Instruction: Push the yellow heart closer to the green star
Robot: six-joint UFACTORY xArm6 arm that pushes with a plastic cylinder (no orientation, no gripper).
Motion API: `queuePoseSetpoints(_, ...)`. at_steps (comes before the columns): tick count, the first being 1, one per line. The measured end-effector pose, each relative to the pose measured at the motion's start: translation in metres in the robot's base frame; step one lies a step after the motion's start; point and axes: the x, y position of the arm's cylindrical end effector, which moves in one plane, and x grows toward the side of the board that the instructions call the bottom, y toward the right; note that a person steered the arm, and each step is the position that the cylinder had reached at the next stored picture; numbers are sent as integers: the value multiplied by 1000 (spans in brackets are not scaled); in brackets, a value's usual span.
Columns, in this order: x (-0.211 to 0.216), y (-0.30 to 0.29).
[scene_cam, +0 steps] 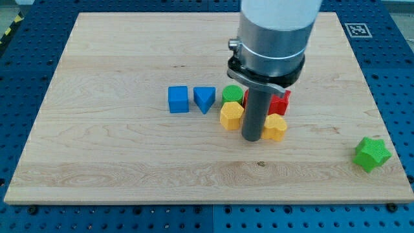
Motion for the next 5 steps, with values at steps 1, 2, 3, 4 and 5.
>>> queuePoseSetpoints(1,0,23)
queuePoseSetpoints(2,0,48)
queuePoseSetpoints(3,-11,32)
queuePoseSetpoints(4,-16,35)
queuePoseSetpoints(5,-16,77)
